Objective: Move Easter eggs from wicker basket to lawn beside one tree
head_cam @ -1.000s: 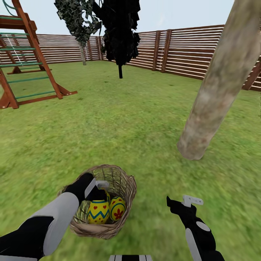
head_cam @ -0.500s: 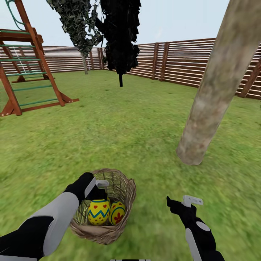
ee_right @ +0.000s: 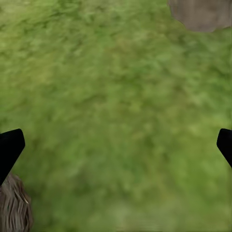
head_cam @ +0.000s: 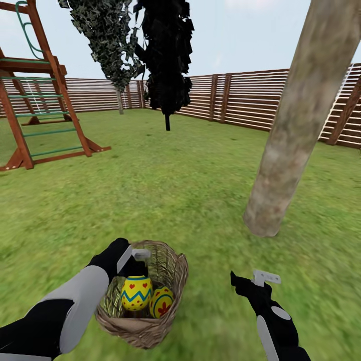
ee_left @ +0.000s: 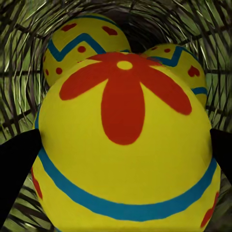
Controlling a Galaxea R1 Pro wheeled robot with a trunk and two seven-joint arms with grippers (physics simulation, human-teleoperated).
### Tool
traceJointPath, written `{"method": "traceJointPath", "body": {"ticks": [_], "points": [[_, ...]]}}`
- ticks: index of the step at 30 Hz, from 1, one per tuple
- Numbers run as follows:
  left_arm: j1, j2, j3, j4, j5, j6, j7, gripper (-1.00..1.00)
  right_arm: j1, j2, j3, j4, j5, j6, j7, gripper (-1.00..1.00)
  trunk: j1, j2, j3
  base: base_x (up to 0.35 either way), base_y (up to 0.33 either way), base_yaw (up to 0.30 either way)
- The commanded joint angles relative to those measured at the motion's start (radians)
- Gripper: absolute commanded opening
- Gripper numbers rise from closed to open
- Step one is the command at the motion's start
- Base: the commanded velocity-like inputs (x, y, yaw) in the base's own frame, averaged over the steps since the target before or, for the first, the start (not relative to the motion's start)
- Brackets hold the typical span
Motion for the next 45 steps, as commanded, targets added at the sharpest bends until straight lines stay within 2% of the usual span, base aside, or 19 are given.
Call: {"method": "traceJointPath", "body": {"ticks": [1, 3, 7, 10, 33, 38, 45], "points": [[0.000, 0.000, 0.003, -0.003, -0.001, 0.004, -0.001, -1.00, 0.000, 0.001, 0.000, -0.001, -0.011, 0.004, -0.007, 1.00, -0.001, 0.000, 0.003, 0.000, 0.000, 0.000], [0.000, 0.000, 0.002, -0.021, 0.000, 0.005, -0.001, -1.00, 0.000, 0.001, 0.000, -0.001, -0.011, 0.004, -0.007, 1.00, -0.001, 0.000, 0.011, 0.000, 0.000, 0.000], [0.001, -0.001, 0.000, -0.144, 0.002, 0.050, -0.001, -1.00, 0.000, 0.001, 0.000, -0.001, -0.011, 0.004, -0.007, 1.00, -0.003, 0.001, 0.026, 0.000, 0.000, 0.000], [0.002, -0.002, 0.001, -0.192, 0.001, 0.070, -0.002, -1.00, 0.000, 0.001, 0.000, -0.001, -0.011, 0.004, -0.007, 1.00, -0.005, 0.002, 0.038, 0.000, 0.000, 0.000], [0.001, -0.002, 0.001, -0.211, 0.003, 0.101, -0.002, -1.00, 0.000, -0.001, 0.000, 0.000, -0.012, 0.004, -0.007, 1.00, -0.015, 0.007, 0.127, -0.042, 0.000, 0.000], [0.003, -0.002, 0.003, -0.247, 0.004, 0.101, -0.002, -1.00, 0.000, 0.000, 0.000, 0.009, -0.012, 0.004, -0.007, 1.00, -0.017, 0.009, 0.146, 0.000, 0.000, 0.000], [0.003, -0.003, 0.003, -0.261, 0.004, 0.101, -0.002, -1.00, 0.000, -0.001, -0.001, 0.017, -0.012, 0.002, -0.007, 1.00, -0.044, 0.058, 0.168, 0.000, 0.000, 0.000]]}}
